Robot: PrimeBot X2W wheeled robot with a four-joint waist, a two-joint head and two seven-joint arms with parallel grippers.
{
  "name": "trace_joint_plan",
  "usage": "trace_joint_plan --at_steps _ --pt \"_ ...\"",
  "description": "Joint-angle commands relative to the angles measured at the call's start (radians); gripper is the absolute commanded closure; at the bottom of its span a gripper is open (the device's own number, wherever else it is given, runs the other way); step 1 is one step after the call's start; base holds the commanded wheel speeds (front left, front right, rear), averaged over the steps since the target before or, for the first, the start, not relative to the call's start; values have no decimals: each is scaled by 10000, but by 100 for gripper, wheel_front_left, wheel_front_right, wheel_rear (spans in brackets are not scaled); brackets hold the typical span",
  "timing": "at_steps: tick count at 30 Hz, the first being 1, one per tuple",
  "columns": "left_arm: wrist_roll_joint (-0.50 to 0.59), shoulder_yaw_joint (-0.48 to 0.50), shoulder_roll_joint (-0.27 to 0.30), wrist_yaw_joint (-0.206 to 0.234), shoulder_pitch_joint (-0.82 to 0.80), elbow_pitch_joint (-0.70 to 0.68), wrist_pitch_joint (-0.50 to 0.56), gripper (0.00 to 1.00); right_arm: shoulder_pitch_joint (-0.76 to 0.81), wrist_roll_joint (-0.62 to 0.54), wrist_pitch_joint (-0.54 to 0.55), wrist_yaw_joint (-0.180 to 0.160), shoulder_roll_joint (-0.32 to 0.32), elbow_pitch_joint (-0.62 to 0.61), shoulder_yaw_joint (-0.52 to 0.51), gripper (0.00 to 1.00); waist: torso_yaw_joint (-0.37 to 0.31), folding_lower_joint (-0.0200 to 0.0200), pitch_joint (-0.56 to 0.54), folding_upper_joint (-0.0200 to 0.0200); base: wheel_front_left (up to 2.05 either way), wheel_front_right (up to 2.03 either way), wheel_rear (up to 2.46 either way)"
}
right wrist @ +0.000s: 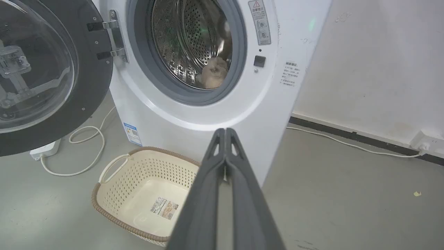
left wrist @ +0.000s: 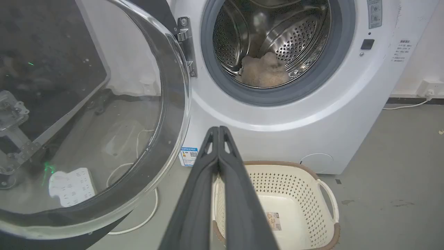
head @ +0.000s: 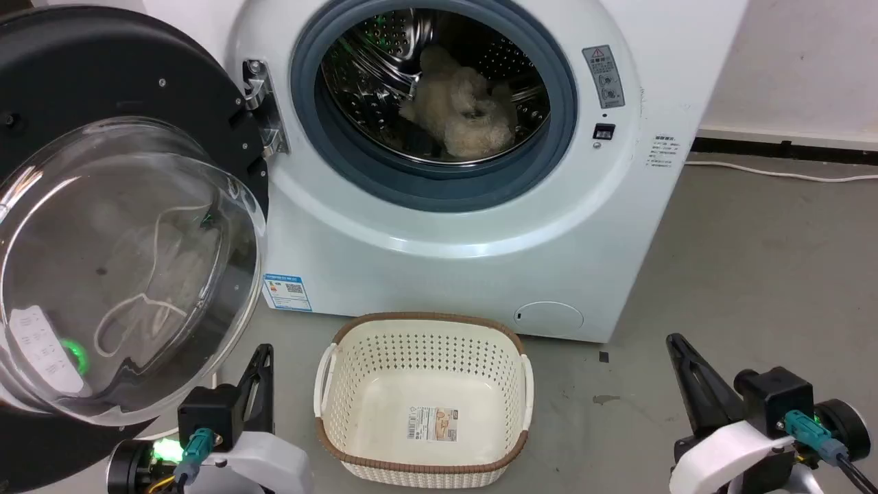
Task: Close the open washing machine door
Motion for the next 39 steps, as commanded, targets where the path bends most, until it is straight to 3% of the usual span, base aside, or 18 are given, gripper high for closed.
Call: trace_joint_plan --at_steps 1,28,29,39 --pt "28 12 -1 26 -82 -41 3 100 95 47 7 8 45 -49 -5 100 0 0 0 0 0 0 0" --pt "28 12 -1 26 -82 -41 3 100 95 47 7 8 45 -49 -5 100 0 0 0 0 0 0 0" --pt "-2 -2 0 -2 0 2 -1 0 0 -1 -1 0 0 4 0 0 0 0 0 0 0 0 0" --pt "-8 -39 6 -28 4 8 -155 0 72 148 -154 0 -12 38 -33 0 38 0 -6 0 0 0 0"
